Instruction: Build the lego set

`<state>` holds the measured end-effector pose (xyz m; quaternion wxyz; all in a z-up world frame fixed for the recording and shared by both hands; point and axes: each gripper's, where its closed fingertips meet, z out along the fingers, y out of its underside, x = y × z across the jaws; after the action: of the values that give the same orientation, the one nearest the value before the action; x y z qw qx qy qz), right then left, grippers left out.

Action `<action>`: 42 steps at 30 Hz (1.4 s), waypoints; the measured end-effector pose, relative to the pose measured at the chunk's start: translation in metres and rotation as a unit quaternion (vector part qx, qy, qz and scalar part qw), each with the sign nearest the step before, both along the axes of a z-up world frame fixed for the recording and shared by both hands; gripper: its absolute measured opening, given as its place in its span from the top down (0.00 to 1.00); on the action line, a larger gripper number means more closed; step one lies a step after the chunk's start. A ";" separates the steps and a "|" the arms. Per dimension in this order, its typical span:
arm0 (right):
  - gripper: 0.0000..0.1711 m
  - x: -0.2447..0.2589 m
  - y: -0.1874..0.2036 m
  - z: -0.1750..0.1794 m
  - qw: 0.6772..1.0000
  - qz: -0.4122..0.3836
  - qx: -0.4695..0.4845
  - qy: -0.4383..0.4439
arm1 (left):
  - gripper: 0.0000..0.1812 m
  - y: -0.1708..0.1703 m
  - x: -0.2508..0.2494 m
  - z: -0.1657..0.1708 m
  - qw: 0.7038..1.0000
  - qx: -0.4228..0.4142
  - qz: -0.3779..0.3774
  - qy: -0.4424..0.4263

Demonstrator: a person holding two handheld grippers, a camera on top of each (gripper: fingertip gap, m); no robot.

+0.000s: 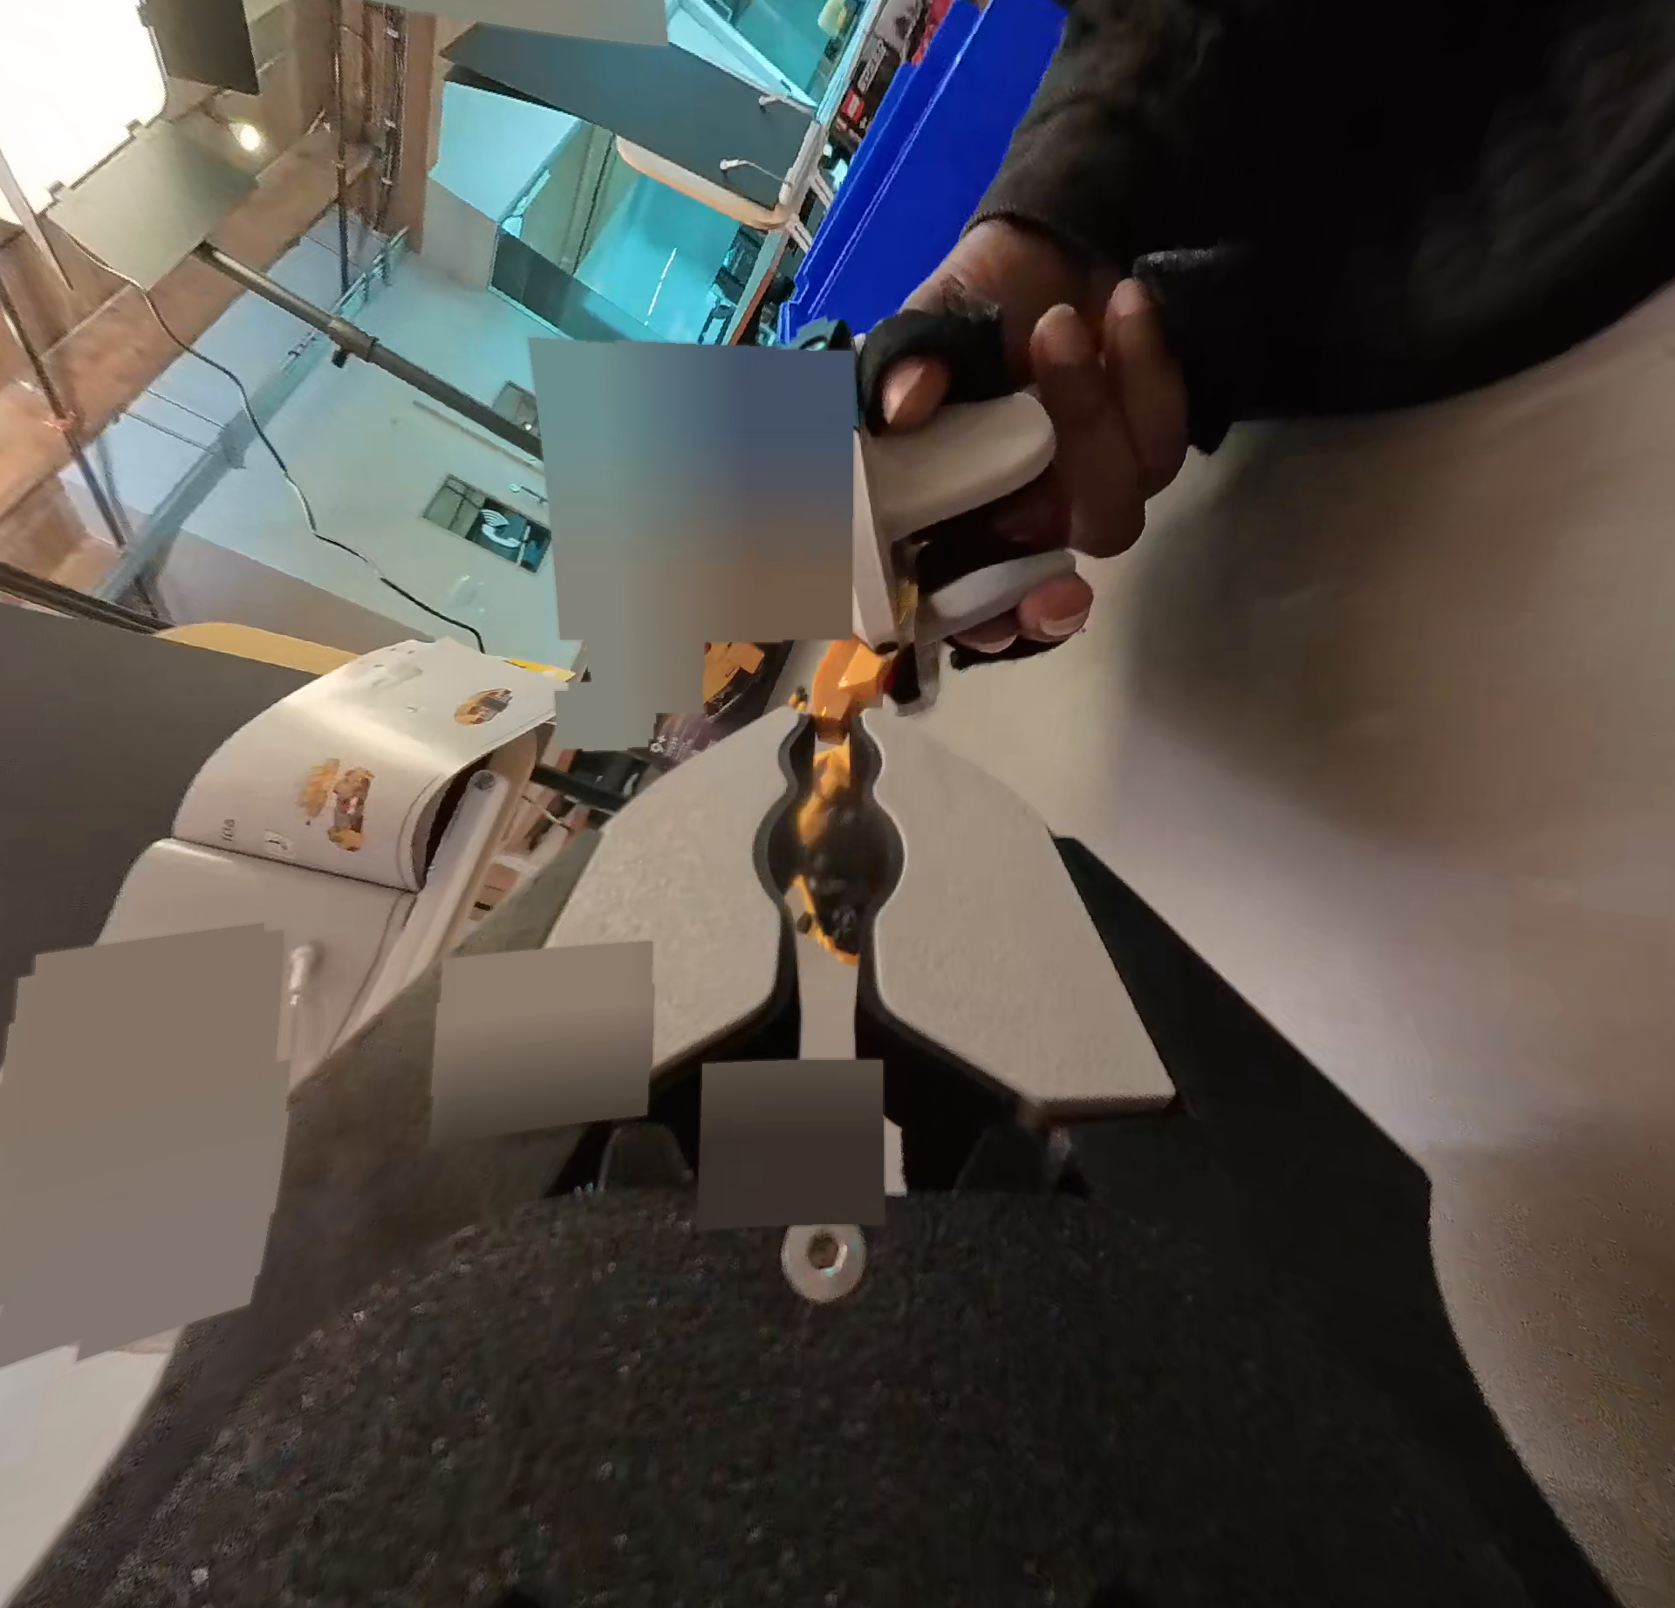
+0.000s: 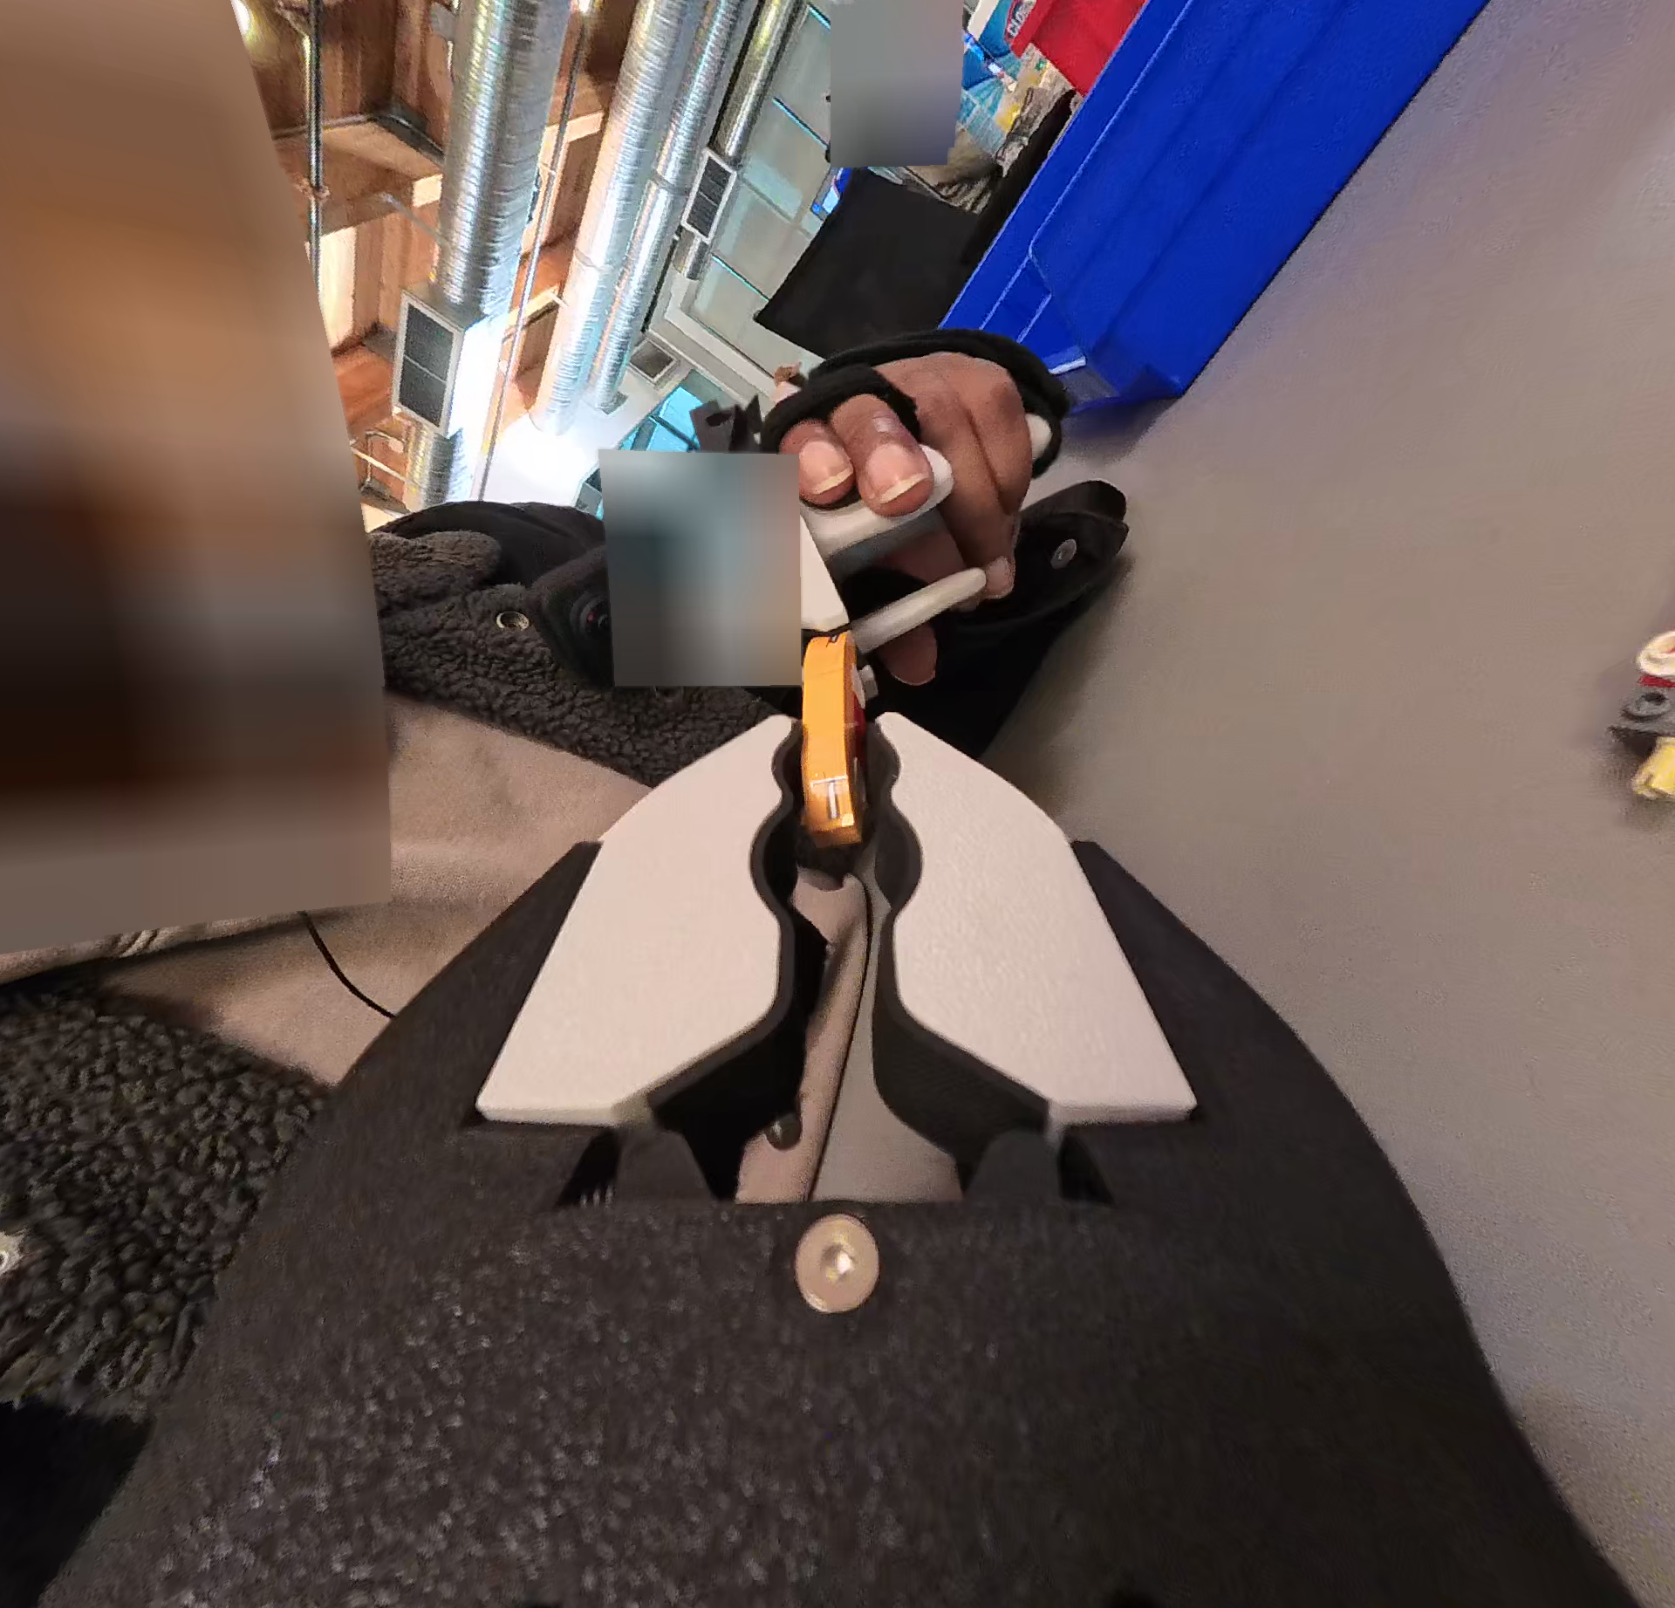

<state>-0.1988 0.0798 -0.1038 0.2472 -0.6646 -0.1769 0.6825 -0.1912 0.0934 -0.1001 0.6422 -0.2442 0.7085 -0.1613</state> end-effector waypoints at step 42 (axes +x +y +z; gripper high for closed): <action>0.93 0.005 0.012 -0.006 0.998 -0.042 0.036 -0.031 | 0.97 0.009 0.001 -0.005 1.000 -0.011 0.021 0.002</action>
<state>-0.1936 0.0915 -0.1103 0.2937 -0.6831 -0.1804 0.6438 -0.1905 0.1024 -0.1051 0.6414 -0.2664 0.7027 -0.1544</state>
